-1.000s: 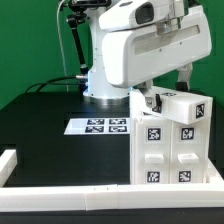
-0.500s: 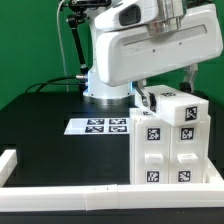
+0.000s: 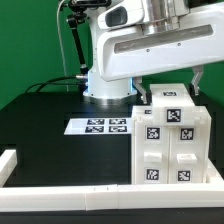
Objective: Assemble cabinet
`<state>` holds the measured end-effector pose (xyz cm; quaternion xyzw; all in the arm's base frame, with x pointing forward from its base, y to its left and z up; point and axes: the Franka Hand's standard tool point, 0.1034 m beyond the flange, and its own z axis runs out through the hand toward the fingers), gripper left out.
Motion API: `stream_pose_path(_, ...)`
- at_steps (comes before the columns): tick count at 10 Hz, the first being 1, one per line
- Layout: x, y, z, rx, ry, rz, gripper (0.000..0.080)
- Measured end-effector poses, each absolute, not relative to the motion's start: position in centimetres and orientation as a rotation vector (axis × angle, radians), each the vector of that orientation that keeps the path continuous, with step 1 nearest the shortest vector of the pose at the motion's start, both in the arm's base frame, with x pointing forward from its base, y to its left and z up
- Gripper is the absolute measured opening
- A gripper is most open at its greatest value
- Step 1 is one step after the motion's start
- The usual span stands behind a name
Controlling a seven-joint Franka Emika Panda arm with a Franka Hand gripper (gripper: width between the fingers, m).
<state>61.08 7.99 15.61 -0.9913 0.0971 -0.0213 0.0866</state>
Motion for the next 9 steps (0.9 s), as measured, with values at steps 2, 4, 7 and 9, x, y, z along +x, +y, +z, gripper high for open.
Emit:
stream_pose_path(2,61.13,7.98,15.63,-2.926,0.483,-0.05,0.0557)
stream_pose_path(4,61.17,7.98,15.65,-2.895,0.632,-0.039,0.0557)
stream_pose_path(7,61.3,8.07,15.71,-2.783,1.002,-0.037,0.0557)
stream_pose_path(9,61.15,8.13,15.67,-2.679,1.244,-0.027,0.0557)
